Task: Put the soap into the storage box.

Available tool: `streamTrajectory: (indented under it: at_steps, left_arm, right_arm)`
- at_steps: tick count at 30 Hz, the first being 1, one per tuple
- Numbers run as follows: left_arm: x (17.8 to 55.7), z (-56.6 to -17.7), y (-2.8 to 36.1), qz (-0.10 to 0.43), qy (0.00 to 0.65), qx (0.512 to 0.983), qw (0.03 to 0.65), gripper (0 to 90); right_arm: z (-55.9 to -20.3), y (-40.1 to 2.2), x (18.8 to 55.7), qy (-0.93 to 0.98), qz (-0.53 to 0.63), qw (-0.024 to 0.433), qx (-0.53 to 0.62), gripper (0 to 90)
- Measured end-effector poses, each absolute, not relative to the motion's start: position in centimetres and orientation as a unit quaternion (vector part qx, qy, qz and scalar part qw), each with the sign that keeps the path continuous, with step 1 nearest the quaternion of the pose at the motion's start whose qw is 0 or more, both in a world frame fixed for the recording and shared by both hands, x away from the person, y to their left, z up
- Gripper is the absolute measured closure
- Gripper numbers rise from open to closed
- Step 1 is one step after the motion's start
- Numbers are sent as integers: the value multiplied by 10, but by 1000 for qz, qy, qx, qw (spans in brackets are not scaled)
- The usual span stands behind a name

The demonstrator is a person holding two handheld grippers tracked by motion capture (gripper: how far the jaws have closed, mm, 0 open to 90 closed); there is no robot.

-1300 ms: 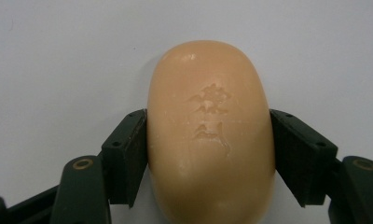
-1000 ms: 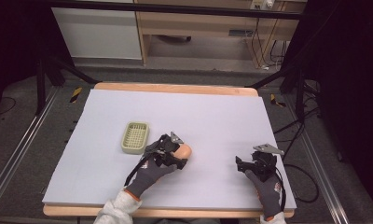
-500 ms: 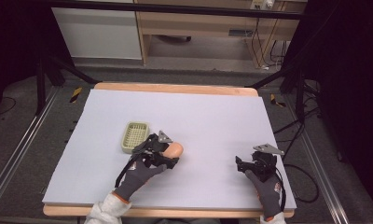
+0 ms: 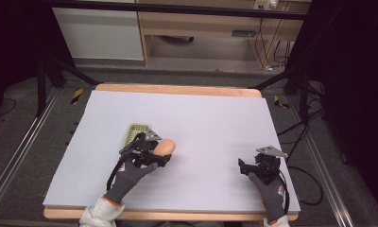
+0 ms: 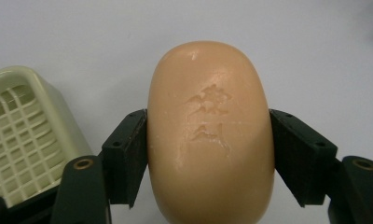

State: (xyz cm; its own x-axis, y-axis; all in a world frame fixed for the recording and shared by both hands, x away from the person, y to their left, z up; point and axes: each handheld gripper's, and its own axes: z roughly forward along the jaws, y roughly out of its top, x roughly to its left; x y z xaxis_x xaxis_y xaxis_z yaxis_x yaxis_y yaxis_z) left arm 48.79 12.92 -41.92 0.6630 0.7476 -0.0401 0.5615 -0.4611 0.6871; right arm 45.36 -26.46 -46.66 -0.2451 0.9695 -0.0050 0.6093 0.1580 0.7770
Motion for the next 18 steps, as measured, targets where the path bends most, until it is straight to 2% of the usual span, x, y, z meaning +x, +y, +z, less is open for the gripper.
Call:
streamTrajectory:
  at_steps: [18]
  left_arm:
    - [500,-409,155,158,423,817,358,316]
  right_arm:
    - [-466,-262,453,713,339,264,555,73]
